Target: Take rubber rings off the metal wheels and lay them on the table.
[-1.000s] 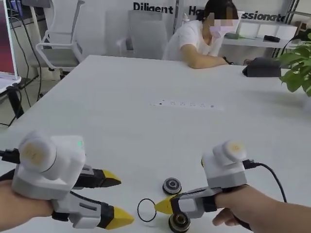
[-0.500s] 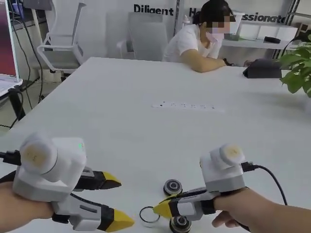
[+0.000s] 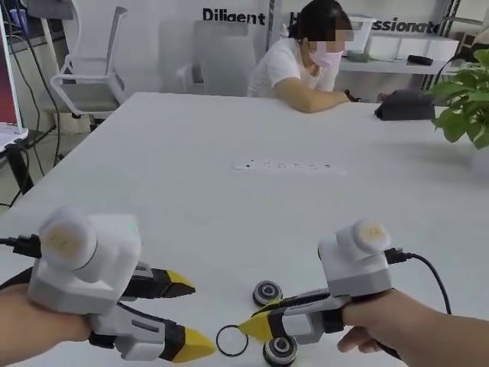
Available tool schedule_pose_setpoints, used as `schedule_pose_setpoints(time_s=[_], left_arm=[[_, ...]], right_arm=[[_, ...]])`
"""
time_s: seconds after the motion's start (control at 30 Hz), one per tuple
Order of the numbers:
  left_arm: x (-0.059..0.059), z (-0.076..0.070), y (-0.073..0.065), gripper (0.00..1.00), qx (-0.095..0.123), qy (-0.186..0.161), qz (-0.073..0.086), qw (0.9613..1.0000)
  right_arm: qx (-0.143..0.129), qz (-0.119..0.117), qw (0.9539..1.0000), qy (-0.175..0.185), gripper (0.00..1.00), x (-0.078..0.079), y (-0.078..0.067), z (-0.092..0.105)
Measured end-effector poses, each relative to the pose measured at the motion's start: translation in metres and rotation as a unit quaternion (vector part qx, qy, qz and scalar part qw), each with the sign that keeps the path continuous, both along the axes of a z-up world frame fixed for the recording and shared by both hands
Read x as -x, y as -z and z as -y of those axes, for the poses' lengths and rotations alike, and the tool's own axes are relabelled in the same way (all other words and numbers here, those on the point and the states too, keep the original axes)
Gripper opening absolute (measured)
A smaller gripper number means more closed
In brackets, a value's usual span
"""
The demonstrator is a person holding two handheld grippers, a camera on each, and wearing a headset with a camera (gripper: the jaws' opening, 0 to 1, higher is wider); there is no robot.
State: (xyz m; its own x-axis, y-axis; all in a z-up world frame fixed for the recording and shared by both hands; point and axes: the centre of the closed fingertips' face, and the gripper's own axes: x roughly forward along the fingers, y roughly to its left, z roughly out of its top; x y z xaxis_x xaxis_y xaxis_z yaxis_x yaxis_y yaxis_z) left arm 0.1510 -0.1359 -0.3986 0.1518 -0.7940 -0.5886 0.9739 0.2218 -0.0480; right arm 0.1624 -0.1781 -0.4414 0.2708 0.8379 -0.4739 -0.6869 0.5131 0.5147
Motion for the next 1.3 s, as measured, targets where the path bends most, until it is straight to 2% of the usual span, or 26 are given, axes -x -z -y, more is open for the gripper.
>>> schedule_pose_setpoints(time_s=[0.3,0.7,0.93,1.03,1.3], left_arm=[[0.0,0.015,-0.001,0.47,0.006,0.009,-0.006,0.9999],[-0.001,0.032,0.0,0.47,0.004,0.025,-0.007,0.9997],[-0.002,0.041,0.005,0.46,0.001,0.033,-0.01,0.9994],[-0.002,0.046,0.006,0.46,0.005,0.037,-0.016,0.9992],[-0.002,0.053,0.01,0.45,0.001,0.042,-0.018,0.999]], right_arm=[[0.001,0.006,1.0,-0.005,0.23,0.01,-0.004,0.014],[-0.007,0.012,0.9998,0.017,0.23,0.012,-0.01,0.041],[-0.009,0.014,0.9994,0.029,0.24,0.013,-0.008,0.054],[-0.003,0.026,0.9992,0.031,0.25,0.013,-0.006,0.059],[-0.003,0.026,0.9992,0.03,0.25,0.019,-0.003,0.065]])
